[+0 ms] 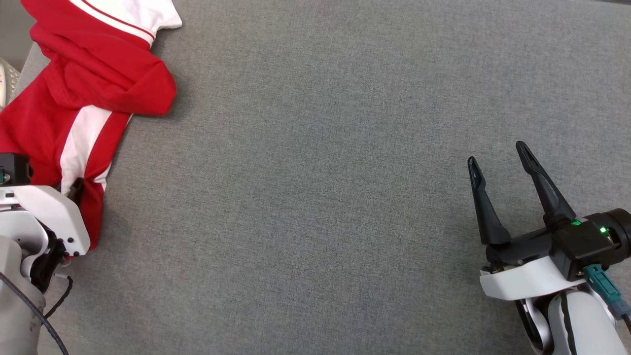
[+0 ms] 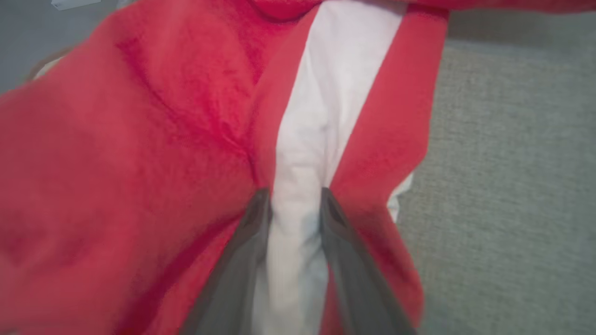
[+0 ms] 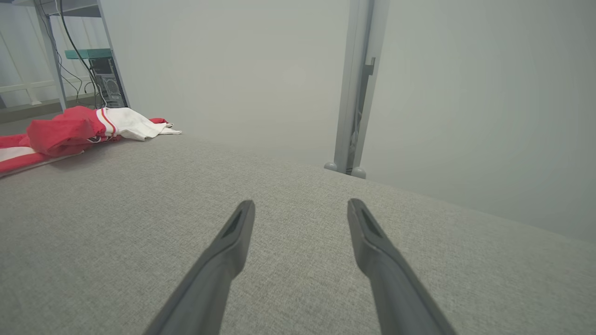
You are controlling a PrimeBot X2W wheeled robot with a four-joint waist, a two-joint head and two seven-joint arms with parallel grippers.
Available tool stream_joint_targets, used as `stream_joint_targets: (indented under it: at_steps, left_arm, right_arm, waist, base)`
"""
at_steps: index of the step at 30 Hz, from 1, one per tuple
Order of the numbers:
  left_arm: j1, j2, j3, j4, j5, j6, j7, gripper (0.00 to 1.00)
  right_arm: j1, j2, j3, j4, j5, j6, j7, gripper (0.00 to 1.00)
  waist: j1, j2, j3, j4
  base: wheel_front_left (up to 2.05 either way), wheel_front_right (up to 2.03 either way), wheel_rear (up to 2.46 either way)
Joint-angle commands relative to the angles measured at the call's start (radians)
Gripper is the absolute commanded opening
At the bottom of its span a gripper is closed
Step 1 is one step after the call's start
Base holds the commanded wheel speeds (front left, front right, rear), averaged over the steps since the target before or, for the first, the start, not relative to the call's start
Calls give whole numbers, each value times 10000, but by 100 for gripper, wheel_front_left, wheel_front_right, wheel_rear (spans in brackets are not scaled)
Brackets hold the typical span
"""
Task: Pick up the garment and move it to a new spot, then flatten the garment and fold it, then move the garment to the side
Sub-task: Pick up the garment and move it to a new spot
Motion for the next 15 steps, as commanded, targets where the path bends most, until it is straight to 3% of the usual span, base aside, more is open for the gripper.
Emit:
stream_joint_targets:
  at_steps: [1, 15]
  left_arm:
    - [-38, 1, -64, 144, -38, -7, -39, 0]
    - [-833, 1264, -976, 208, 192, -7, -1762, 0]
  right_arm:
    - [70, -66, -20, -37, -45, 1, 29, 100]
    - [40, -66, 190, 593, 548, 1, -182, 100]
  waist:
    - [0, 0, -21, -1]
    - [0, 0, -1080, 261]
  base:
    - [0, 0, 0]
    - [0, 0, 0]
